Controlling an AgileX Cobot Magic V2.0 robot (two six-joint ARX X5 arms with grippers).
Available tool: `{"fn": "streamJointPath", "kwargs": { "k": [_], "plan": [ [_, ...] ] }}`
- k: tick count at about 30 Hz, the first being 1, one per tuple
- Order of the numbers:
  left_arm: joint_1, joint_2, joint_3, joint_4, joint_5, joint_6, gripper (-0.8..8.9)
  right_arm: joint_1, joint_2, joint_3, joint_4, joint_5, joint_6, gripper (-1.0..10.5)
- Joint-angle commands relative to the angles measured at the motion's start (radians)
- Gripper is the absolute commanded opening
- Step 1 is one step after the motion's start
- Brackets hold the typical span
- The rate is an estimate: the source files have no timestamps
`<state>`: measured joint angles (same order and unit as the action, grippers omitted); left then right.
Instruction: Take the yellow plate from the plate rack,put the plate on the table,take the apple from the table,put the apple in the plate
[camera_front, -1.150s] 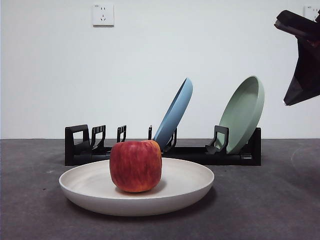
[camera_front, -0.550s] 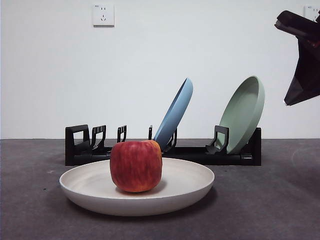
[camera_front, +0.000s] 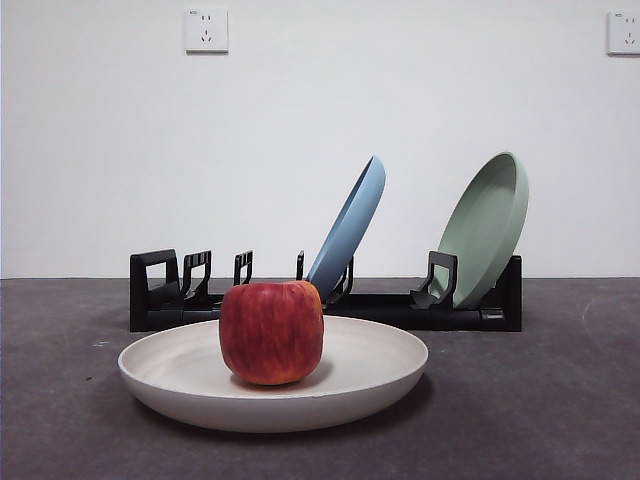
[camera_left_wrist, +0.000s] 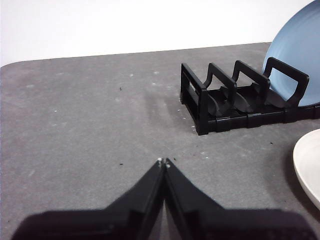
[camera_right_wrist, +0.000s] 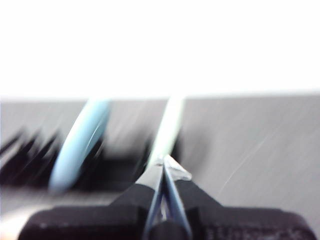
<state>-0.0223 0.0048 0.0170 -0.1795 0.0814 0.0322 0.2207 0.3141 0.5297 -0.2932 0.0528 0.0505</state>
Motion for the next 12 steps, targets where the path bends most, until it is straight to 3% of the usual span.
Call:
{"fn": "streamJointPath", "kwargs": {
  "k": [1,5,12],
  "plan": [
    [0.003,-0.001,-0.014,0.002,-0.002,-0.010,-0.03,-0.055,-0.099,-0.121,0.064,-0.005,-0.034,-0.1],
    [0.003,-0.001,-0.014,0.002,-0.002,-0.010,-0.03,-0.082,-0.220,-0.315,0.162,-0.027,-0.035,-0.1],
    [0.003,-0.001,-0.014,0.002,-0.002,-0.010,-0.03,-0.082,-0.306,-0.455,0.163,-0.028,-0.037,-0.1]
  ]
}}
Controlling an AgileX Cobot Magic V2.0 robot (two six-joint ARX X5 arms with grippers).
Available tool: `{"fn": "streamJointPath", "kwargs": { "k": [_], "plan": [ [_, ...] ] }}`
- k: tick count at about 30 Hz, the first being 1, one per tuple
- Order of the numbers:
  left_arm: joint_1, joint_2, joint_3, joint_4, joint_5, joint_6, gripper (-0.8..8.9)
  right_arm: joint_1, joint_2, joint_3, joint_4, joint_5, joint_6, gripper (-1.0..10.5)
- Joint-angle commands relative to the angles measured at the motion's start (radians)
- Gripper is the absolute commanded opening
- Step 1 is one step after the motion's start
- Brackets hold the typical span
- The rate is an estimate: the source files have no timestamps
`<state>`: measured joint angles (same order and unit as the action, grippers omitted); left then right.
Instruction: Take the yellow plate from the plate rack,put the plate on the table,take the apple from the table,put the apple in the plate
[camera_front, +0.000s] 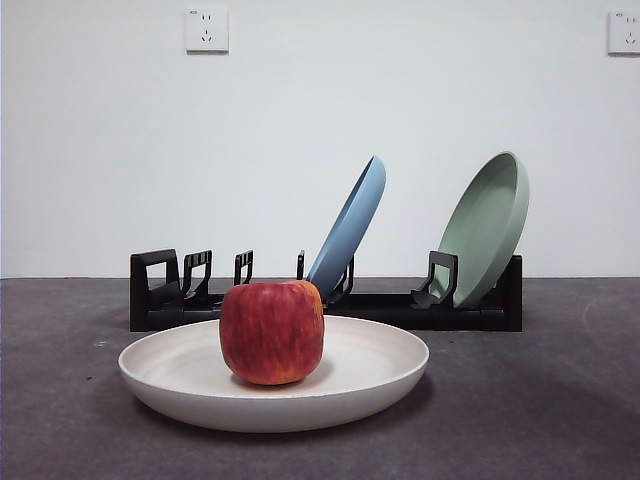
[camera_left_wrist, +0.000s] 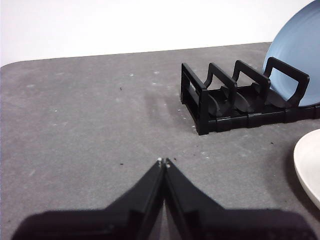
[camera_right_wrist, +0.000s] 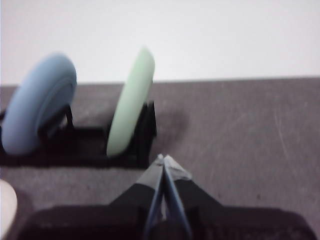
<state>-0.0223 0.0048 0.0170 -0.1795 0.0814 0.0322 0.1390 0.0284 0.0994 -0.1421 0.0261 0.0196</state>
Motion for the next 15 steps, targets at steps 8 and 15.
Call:
{"fn": "streamJointPath", "kwargs": {
  "k": [8,15],
  "plan": [
    [0.003,-0.001,-0.014,0.002,-0.002,-0.010,-0.03,-0.001,-0.027,-0.054,0.005,-0.001,0.000,-0.1],
    [0.003,-0.001,-0.014,0.003,-0.002,-0.010,-0.03,-0.001,-0.027,-0.094,-0.036,-0.002,0.062,-0.1]
  ]
}}
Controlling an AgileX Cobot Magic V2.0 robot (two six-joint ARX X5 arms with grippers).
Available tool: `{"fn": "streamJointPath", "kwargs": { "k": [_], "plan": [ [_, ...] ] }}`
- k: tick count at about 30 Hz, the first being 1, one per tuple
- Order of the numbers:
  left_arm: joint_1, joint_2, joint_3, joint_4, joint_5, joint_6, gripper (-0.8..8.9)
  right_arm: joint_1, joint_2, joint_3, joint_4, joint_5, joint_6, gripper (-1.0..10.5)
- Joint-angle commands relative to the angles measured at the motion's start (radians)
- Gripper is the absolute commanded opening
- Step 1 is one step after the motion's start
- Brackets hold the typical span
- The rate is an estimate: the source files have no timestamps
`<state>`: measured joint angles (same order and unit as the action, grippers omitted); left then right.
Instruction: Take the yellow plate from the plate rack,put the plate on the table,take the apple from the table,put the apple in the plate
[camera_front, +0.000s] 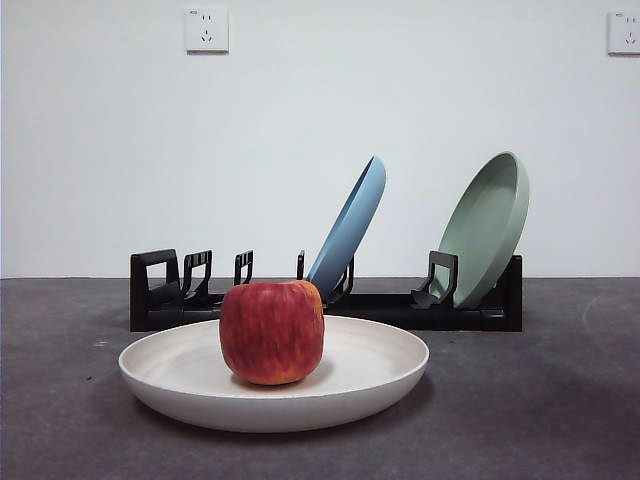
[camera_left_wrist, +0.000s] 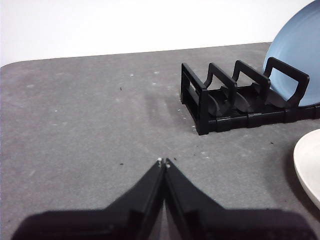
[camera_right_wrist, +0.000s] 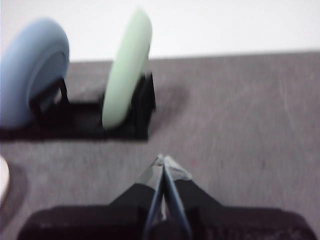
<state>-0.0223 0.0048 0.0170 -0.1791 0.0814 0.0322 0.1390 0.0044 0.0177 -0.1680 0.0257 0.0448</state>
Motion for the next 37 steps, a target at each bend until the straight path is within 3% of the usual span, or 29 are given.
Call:
{"fn": "streamJointPath", "kwargs": {
  "k": [1,37],
  "plan": [
    [0.003,-0.001,-0.014,0.002,-0.002,-0.010,-0.03,0.000,-0.003,-0.012,-0.010,-0.004,0.036,-0.1],
    [0.003,-0.001,-0.014,0.002,-0.002,-0.010,-0.03,0.000,-0.003,-0.012,-0.008,-0.019,0.062,-0.1]
  ]
}}
